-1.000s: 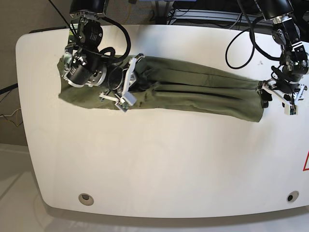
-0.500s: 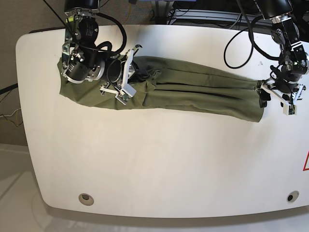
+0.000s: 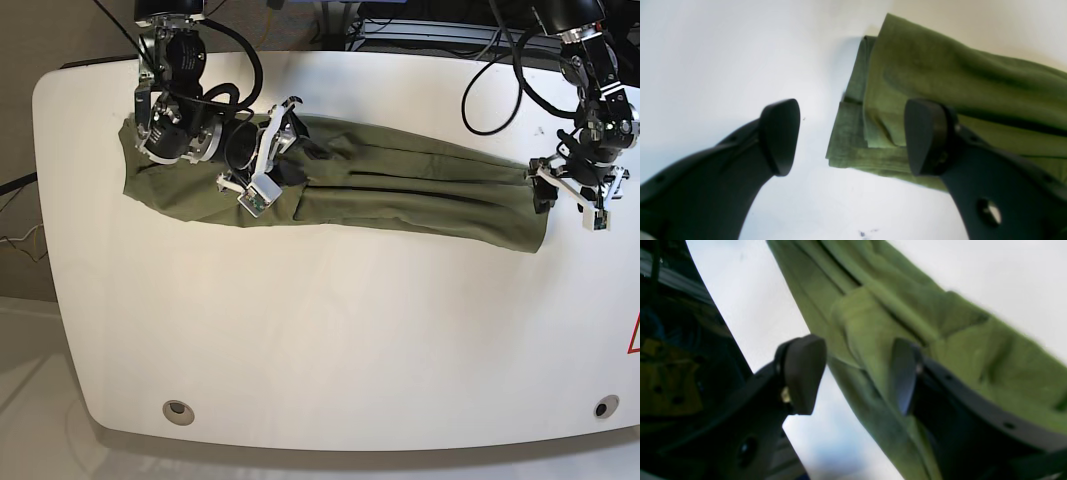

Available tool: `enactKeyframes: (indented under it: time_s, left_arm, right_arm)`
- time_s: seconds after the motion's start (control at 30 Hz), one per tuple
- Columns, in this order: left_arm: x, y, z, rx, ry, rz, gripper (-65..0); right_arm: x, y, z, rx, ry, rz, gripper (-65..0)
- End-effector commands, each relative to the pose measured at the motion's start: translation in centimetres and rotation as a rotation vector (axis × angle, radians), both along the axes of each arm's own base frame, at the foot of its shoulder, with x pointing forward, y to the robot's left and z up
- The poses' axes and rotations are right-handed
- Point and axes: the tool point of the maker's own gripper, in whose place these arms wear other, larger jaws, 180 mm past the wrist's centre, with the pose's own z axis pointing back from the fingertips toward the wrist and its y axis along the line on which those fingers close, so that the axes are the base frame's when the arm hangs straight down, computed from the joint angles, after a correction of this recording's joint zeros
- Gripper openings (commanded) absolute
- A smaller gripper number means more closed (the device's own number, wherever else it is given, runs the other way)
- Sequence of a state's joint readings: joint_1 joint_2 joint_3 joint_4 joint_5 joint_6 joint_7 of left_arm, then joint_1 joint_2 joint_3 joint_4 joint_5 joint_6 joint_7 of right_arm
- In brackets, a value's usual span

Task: Fold the T-shirt properly
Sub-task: 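Drag the held shirt end with the right gripper along the table, then grasp the opposite shirt end with the left gripper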

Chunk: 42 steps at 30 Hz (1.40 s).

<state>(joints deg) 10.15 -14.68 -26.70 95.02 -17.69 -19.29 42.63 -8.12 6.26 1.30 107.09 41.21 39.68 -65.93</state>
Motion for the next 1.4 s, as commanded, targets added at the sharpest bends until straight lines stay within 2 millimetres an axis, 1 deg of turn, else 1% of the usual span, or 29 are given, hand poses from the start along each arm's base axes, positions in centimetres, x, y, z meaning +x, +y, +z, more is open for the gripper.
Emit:
enactKeyframes:
  time_s: [0.0,0.1,0.23,0.3,0.43,0.5,0.57,0.63,0.7,0.83,0.9,0.97,1.03,1.17,1.3,1.37]
  left_arm:
    - [1.0,-0.3,1.3,0.001,-0.051,-0.022,-17.7]
    - [1.0,-0.3,1.3,0.0,-0.049,-0.022,-17.7]
    - [1.1,-0.4,1.3,-0.004,-0.052,-0.021,-17.8]
    - [1.2,-0.1,1.7,0.01,-0.06,-0.021,-17.9]
    - [1.3,-0.4,1.6,0.008,-0.06,-0.028,-17.6]
    - [1.4,-0.6,1.5,0.005,-0.058,-0.036,-17.3]
    - [1.4,-0.8,1.4,0.005,-0.054,-0.043,-17.1]
    - [1.4,-1.0,1.1,0.003,-0.048,-0.05,-16.7]
    - [1.3,-1.0,0.6,0.006,-0.029,-0.047,-16.4]
    - [1.4,-0.9,-0.2,-0.007,-0.007,-0.047,-15.8]
    - [1.5,-0.8,-0.5,-0.017,0.006,-0.043,-15.7]
    - [1.5,-0.4,-0.9,-0.036,0.019,-0.035,-15.7]
    - [1.6,1.0,-1.4,-0.114,0.048,0.005,-16.1]
    - [1.4,2.1,-1.7,-0.191,0.074,0.031,-16.9]
    - [0.9,2.6,-1.8,-0.254,0.095,0.047,-17.7]
    - [1.1,2.8,-1.0,-0.327,0.084,0.052,-18.7]
  right_arm:
    - [1.2,1.1,0.8,0.071,-0.017,-0.016,-30.7]
    - [1.3,1.6,0.6,0.093,0.005,-0.023,-31.2]
    - [1.4,2.2,0.8,0.118,0.023,-0.029,-31.3]
    - [1.3,3.5,1.6,0.131,0.02,0.009,-31.0]
    - [1.5,3.3,2.1,0.125,0.003,0.013,-30.5]
    - [1.9,2.6,2.4,0.115,-0.012,-0.004,-30.4]
    - [2.4,1.5,2.7,0.099,-0.03,-0.031,-30.4]
    - [3.0,-0.3,3.0,0.078,-0.05,-0.077,-30.5]
    - [3.7,-2.4,3.2,0.053,-0.071,-0.132,-30.4]
    - [4.2,-5.9,3.3,0.01,-0.09,-0.216,-30.6]
    - [4.2,-7.3,3.2,-0.008,-0.09,-0.249,-30.7]
    - [4.2,-8.3,3.0,-0.018,-0.09,-0.272,-30.7]
    - [4.1,-9.4,2.3,-0.02,-0.065,-0.318,-30.8]
    - [4.0,-9.9,1.9,-0.024,-0.053,-0.338,-30.8]
    - [3.8,-10.2,1.4,-0.028,-0.037,-0.357,-30.6]
    - [3.4,-10.4,0.4,-0.034,-0.005,-0.372,-30.6]
